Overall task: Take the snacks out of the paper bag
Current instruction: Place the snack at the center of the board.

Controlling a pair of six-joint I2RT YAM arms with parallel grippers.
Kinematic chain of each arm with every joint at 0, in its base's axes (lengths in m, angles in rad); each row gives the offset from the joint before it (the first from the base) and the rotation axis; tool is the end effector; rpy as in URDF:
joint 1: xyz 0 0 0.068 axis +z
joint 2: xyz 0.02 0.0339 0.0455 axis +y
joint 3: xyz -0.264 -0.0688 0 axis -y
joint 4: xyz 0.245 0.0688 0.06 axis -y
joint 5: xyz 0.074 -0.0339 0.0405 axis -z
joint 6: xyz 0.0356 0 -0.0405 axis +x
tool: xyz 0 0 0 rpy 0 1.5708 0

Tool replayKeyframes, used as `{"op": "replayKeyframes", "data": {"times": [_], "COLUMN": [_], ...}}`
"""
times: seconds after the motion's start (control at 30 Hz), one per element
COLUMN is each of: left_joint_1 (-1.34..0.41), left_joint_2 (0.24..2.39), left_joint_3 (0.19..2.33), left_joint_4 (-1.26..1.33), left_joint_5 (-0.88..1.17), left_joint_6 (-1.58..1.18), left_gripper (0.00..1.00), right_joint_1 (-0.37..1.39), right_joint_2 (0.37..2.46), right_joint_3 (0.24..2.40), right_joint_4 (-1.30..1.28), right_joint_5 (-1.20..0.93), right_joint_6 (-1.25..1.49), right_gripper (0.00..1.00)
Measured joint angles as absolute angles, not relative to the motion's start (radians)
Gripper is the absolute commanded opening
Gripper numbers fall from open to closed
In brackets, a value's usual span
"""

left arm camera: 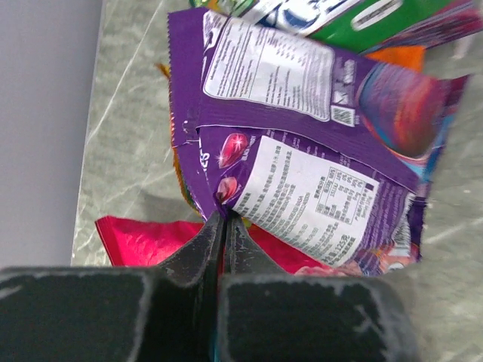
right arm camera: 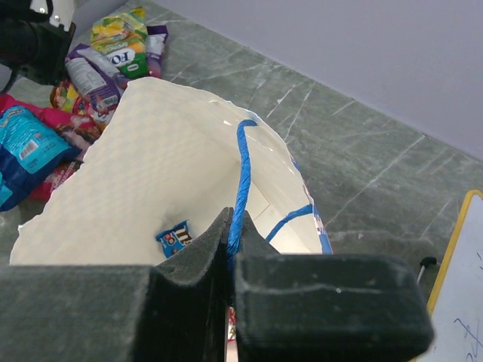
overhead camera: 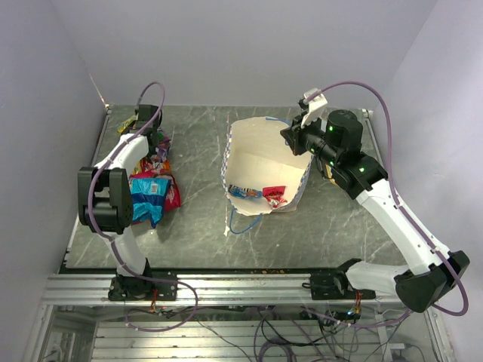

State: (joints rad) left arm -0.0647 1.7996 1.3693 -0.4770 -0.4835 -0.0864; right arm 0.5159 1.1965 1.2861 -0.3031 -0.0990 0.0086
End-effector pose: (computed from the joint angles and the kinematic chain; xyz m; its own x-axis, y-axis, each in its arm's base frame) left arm 0.3928 -0.0089 0.2398 -0.7635 -0.0271 -0.6452 -0.2955 0.9031 0.3117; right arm 0.2323 0.1358 0.4177 -0.1892 -0.0975 -0.9771 -0.5733 0.8188 0.0293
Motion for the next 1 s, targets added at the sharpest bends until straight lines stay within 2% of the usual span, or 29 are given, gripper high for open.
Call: {"op": "replayKeyframes", "data": {"times": [0.07,0.37,0.5,0.53,0.73,1.0], "left_joint_1": [-0.060,-0.046,-0.040,-0.040,-0.040,-0.040], "left_joint_2": [1.823,1.856,1.847,1.842,1.747,1.425], "left_joint_3": [1.369,1.325,1.325,1.326,1.341,1.292], "left_joint_4": [-0.503,-0.568,-0.583,-0.592,-0.677,-0.633], "left_joint_5": [-0.519,-0.592,-0.604,-0.606,-0.567,-0.248], "left_joint_6": [-0.114,-0.186,-0.206,-0.215,-0.327,-0.525], "left_gripper": [0.09,0.56,0.88,0.92,1.00,1.00], "right_joint_1": [0.516,0.516,0.516,0.516,0.515,0.515], "right_joint_2": [1.196,1.196,1.197,1.197,1.200,1.200], "right_joint_3": [1.286,1.286,1.286,1.286,1.286,1.289], "right_joint_4": [-0.303,-0.303,-0.303,-0.303,-0.303,-0.318], "right_joint_5": [-0.102,-0.115,-0.122,-0.123,-0.128,-0.126], "right_joint_6": [0.011,0.015,0.019,0.019,0.021,0.006], "right_gripper": [0.00,0.00,0.00,0.00,0.00,0.00]}}
